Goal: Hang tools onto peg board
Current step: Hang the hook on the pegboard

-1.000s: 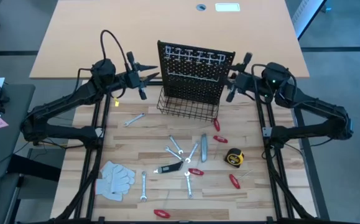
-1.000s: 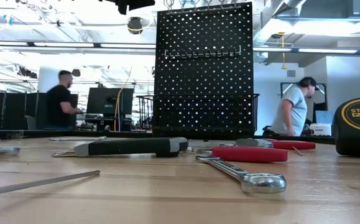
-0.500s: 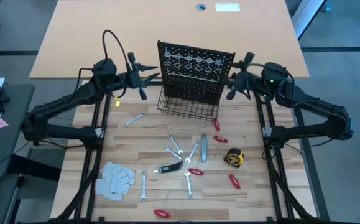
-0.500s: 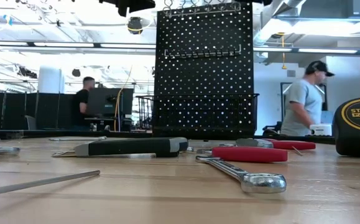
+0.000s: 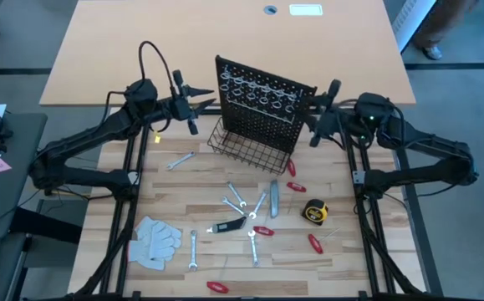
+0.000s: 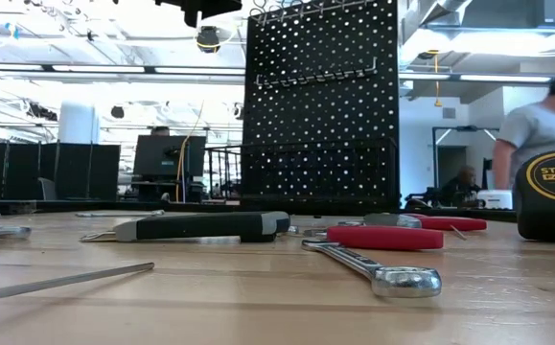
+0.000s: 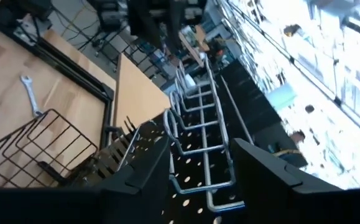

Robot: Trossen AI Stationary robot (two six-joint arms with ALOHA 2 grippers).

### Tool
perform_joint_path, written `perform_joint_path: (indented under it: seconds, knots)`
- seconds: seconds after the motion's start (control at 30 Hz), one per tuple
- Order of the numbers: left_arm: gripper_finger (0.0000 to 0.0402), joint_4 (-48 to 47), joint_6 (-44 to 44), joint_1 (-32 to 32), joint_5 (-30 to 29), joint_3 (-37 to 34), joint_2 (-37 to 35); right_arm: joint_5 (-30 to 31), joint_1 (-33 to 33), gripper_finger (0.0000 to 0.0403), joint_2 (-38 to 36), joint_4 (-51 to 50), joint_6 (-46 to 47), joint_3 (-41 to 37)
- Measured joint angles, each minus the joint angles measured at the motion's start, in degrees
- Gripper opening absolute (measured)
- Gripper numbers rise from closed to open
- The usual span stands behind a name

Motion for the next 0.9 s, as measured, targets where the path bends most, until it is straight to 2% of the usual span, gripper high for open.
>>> perform_joint_path:
  seconds: [0.2,0.43,0.57,0.77,0.9]
  knots:
    - [0.0105,0.9,2.2,0.3,0.9,0.1,1.3,-0.3,2.0,0.0184,-1.2,0.3,-0.8,0.0]
    - [0.0105,3.8,2.1,0.3,1.5,0.0,4.1,-0.2,3.8,0.0225,-0.2,-3.3,1.8,0.0]
    - [0.0105,5.7,2.1,0.3,1.5,0.0,5.8,4.0,4.1,0.0233,2.8,-3.9,3.5,-0.1]
    - [0.0105,7.2,2.2,0.3,1.5,0.0,6.7,13.0,3.9,0.0204,7.0,0.4,1.4,-0.1]
    - [0.0105,7.2,2.1,0.1,1.5,0.0,6.4,14.0,4.0,0.0168,7.9,1.1,0.0,0.0]
